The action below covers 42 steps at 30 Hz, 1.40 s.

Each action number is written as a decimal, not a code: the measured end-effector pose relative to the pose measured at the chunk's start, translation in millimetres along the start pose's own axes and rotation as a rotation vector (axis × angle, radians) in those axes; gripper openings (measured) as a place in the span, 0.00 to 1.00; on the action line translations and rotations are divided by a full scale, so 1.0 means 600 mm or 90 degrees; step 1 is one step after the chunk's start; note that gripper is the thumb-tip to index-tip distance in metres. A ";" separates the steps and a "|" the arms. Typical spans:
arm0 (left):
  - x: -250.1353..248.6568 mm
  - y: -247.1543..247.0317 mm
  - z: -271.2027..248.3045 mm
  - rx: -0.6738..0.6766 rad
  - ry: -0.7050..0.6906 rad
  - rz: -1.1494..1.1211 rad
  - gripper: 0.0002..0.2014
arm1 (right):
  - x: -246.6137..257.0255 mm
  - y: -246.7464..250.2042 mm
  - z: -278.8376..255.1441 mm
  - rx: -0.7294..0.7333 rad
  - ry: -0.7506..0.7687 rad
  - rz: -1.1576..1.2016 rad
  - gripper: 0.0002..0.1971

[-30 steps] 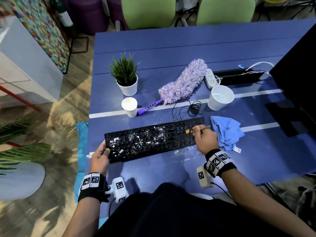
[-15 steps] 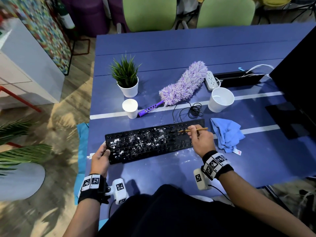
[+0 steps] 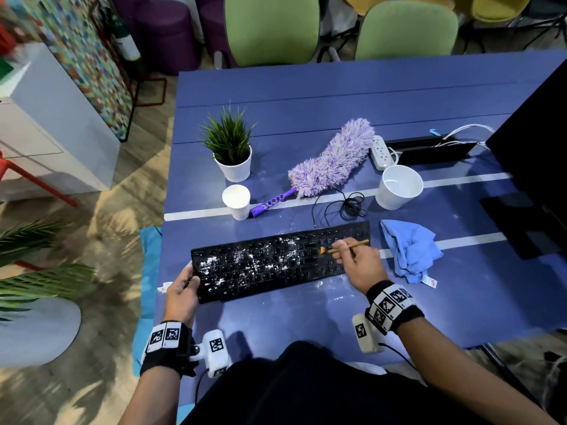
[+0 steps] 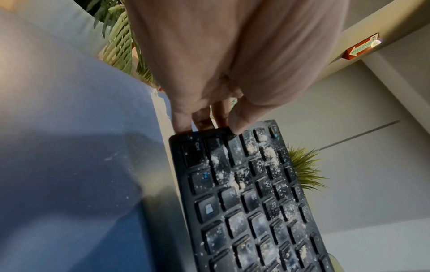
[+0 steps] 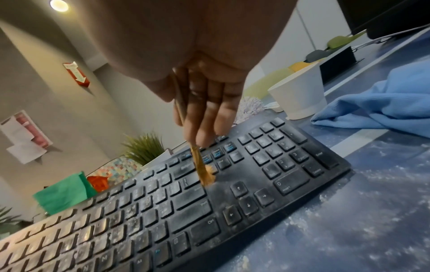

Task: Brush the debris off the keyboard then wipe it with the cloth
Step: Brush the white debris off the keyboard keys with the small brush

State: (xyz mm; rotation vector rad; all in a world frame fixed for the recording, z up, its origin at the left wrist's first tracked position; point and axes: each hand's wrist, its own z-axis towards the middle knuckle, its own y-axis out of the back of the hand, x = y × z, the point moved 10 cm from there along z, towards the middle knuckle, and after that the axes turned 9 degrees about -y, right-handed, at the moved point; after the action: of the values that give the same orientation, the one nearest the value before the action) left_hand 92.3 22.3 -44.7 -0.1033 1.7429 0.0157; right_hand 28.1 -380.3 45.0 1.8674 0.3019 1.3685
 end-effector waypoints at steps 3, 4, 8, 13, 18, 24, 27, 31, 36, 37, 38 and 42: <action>0.003 0.001 -0.001 0.005 0.004 0.005 0.22 | -0.016 0.035 0.005 -0.108 -0.046 -0.022 0.16; 0.003 0.001 -0.002 0.003 0.004 0.009 0.22 | -0.024 0.047 0.005 -0.141 -0.068 -0.022 0.16; 0.008 0.005 0.000 -0.004 0.008 0.021 0.22 | 0.002 0.004 0.007 0.015 -0.014 0.007 0.16; 0.005 0.004 0.004 -0.001 0.006 0.031 0.22 | 0.046 0.021 -0.002 -0.068 0.066 0.073 0.15; 0.008 0.008 0.001 -0.007 0.014 0.031 0.23 | 0.086 0.001 -0.017 -0.050 0.128 0.108 0.15; 0.007 0.008 -0.002 0.002 0.016 0.039 0.22 | 0.111 -0.043 -0.026 -0.009 0.163 0.018 0.17; 0.009 0.010 -0.001 -0.003 0.021 0.037 0.22 | 0.103 -0.063 -0.027 0.050 0.132 -0.028 0.17; 0.003 0.008 -0.003 -0.007 0.011 0.027 0.23 | 0.107 -0.042 -0.031 -0.004 0.150 0.032 0.20; 0.001 0.006 -0.001 0.001 -0.002 0.028 0.24 | 0.094 -0.050 -0.014 0.025 0.077 -0.002 0.24; 0.002 0.006 -0.001 -0.001 -0.002 0.024 0.24 | 0.099 -0.040 -0.015 -0.002 0.089 -0.001 0.23; 0.003 0.006 -0.001 -0.004 -0.002 0.022 0.23 | 0.102 -0.029 -0.015 -0.031 0.093 0.004 0.22; 0.005 0.010 -0.003 -0.029 0.008 0.012 0.23 | 0.092 -0.005 -0.006 -0.082 0.059 0.044 0.20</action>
State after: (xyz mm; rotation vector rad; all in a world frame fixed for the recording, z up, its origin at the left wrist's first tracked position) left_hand 89.5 28.3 -47.5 -0.1215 1.7568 0.0687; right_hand 47.4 -343.7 81.7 1.7257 0.1933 1.4883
